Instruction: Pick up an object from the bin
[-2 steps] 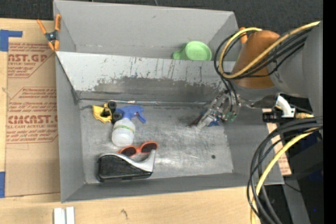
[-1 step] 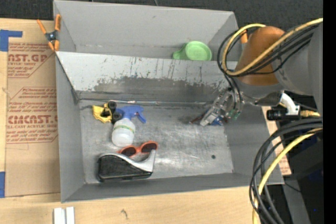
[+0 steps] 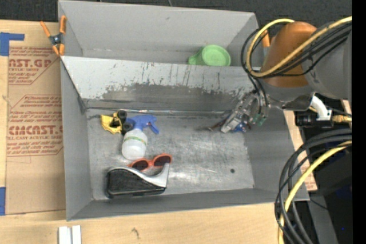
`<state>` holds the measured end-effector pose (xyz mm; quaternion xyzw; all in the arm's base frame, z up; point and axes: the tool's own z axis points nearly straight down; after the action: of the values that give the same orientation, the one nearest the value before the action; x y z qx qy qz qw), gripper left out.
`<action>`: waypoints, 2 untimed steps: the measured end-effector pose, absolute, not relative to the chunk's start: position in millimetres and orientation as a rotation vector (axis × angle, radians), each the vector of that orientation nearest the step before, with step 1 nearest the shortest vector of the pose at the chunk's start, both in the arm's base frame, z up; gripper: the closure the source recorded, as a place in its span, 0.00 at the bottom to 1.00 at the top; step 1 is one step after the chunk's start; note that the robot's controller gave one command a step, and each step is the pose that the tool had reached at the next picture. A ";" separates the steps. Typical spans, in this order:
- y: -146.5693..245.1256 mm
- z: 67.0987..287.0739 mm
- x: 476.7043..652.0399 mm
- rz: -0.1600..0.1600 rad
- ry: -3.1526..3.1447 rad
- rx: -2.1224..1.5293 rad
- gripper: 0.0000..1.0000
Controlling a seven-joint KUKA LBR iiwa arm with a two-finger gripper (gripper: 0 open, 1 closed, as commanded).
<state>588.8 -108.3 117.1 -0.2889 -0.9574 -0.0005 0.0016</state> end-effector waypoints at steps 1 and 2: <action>-108.3 131.3 590.1 -0.002 -3.011 -0.908 1.00; -107.9 144.1 588.8 -0.001 -3.007 -0.906 1.00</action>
Offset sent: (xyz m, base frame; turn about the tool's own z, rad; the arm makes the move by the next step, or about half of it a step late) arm -0.0001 0.0001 0.0679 0.0000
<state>588.8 -107.9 144.1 -0.2886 -0.9574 -0.0004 0.0006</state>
